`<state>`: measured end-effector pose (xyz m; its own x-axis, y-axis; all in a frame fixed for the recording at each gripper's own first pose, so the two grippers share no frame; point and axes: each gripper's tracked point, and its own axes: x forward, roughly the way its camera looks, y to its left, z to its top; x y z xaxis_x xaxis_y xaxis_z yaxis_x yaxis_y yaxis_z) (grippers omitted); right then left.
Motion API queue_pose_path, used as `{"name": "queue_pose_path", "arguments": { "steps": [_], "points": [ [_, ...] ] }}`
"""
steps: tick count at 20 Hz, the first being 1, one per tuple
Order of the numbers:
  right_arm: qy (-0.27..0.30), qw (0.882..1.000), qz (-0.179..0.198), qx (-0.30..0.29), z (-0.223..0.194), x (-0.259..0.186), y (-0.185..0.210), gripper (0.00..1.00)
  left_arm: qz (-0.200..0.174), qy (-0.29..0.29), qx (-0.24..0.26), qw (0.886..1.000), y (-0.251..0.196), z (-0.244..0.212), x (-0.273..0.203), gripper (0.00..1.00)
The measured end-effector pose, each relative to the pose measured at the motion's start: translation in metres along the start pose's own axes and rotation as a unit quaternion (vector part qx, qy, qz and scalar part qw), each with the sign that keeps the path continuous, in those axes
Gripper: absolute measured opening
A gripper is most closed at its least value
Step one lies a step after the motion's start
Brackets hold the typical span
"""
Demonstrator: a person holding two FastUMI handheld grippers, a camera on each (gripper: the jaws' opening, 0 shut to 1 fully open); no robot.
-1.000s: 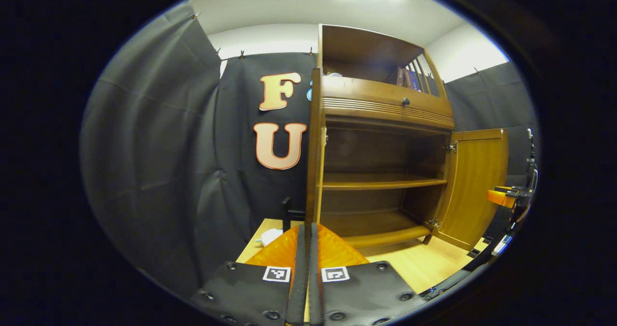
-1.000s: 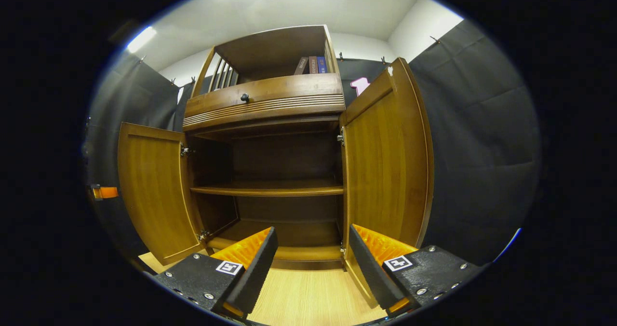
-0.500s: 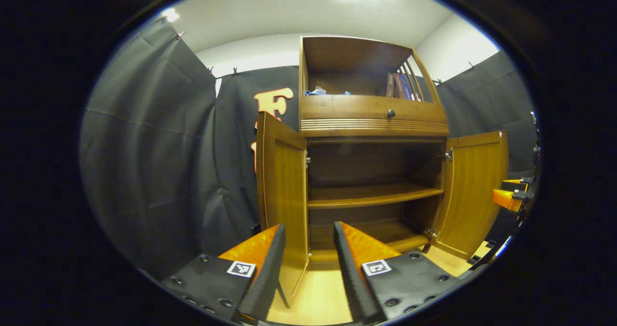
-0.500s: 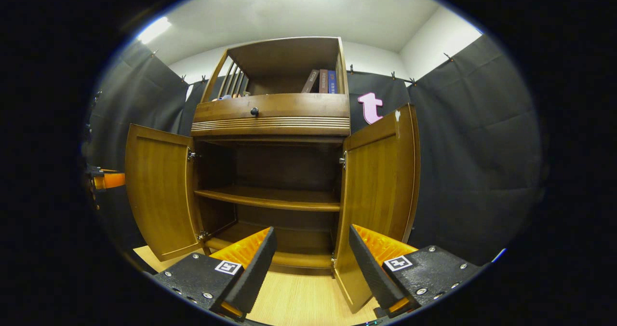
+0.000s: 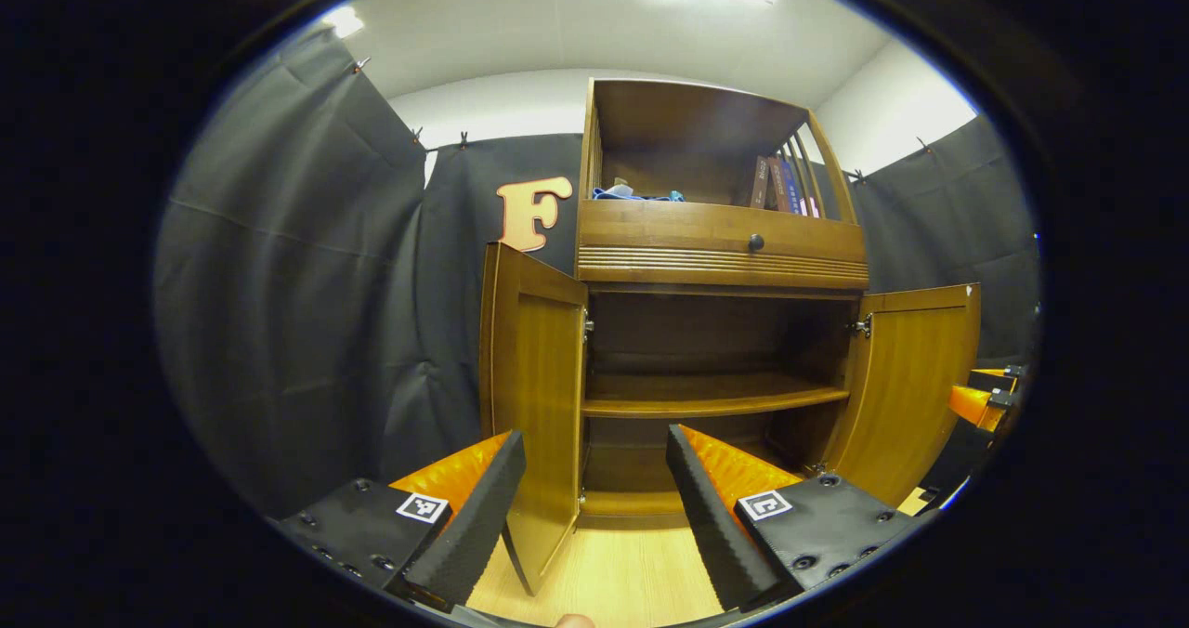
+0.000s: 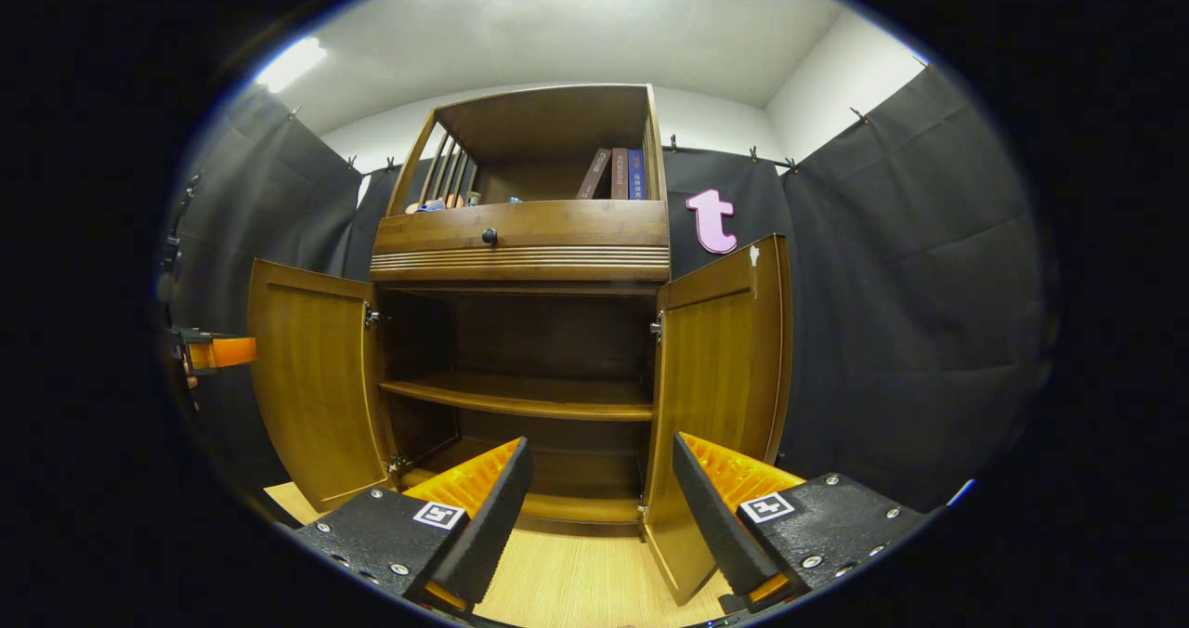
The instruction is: Open the right door of the double-door shoe cabinet with the right hand, and open the left door with the left hand.
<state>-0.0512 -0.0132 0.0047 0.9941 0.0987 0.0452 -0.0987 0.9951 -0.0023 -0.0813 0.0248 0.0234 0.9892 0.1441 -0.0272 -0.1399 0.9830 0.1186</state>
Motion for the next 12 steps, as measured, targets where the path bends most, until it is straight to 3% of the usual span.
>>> {"name": "queue_pose_path", "arguments": {
  "steps": [11, 12],
  "points": [
    [0.004, 1.0, 0.006, -0.002, -0.006, 0.005, 0.011, 0.95, 0.011, 0.007, 0.002, 1.0, 0.006, -0.009, 0.008, 0.96],
    [0.003, 1.0, 0.006, -0.003, -0.005, 0.005, 0.011, 0.92, 0.013, 0.005, 0.0, 1.0, 0.008, -0.008, 0.007, 0.96]
  ]
}}
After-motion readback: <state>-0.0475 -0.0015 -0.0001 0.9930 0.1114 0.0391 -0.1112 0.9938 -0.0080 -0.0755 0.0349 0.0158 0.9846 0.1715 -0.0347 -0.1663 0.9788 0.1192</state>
